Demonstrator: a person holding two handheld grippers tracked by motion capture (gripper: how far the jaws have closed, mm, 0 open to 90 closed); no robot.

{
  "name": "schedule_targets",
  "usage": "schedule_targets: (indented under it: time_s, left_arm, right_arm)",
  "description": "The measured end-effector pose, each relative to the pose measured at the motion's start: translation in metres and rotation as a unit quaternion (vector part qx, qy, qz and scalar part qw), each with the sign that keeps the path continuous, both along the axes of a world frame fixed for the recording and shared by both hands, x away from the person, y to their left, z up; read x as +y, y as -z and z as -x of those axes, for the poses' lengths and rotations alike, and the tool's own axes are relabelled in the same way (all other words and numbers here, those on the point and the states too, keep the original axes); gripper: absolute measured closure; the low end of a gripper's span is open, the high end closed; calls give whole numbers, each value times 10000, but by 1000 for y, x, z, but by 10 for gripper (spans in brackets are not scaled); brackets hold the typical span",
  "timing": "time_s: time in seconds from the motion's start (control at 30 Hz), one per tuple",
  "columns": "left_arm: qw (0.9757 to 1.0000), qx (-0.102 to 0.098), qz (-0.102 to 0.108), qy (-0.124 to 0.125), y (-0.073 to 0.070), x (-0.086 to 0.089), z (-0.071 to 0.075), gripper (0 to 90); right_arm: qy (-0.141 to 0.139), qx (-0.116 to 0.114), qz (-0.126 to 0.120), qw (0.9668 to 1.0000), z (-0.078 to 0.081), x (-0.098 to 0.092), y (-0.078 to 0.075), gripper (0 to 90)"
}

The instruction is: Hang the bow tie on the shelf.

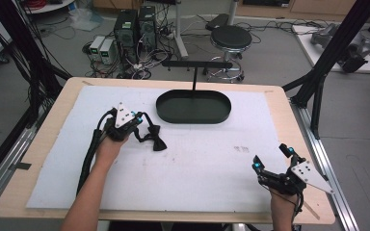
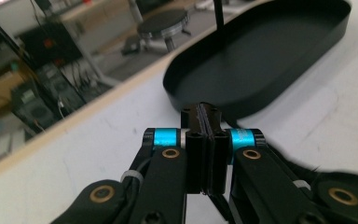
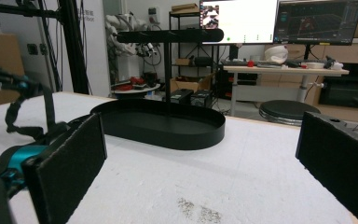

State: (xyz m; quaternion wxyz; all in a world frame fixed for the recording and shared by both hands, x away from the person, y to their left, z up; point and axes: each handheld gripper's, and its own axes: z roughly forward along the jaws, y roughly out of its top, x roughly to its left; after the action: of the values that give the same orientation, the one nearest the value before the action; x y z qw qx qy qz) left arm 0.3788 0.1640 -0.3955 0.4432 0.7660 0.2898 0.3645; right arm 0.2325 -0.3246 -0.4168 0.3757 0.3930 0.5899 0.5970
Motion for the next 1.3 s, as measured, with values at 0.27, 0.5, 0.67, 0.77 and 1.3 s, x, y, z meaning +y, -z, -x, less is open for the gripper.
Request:
schedule_targets:
  time_s: [0.27,0.5,0.67,0.77,1.3]
  left_arm:
    - [9959,-872,145,167,-40,-24,12,886]
    - [9907,-1316,195,276,-77,-47,6,887]
    - [9870,-1568,112,336,-98,-63,-4,887]
    - [9853,-1675,121,306,-107,-71,-14,887]
    - [9859,-1660,-46,193,-116,-93,-71,887]
  right_arm:
    - [0,0,-7,10000,0,0,0,8]
    - [-7,-21,-9,10000,0,0,0,8]
    - [0,-19,-80,10000,1,-2,0,8]
    - [-1,-32,-99,9999,1,-3,0,8]
    - [43,9,-149,9999,1,-9,5,8]
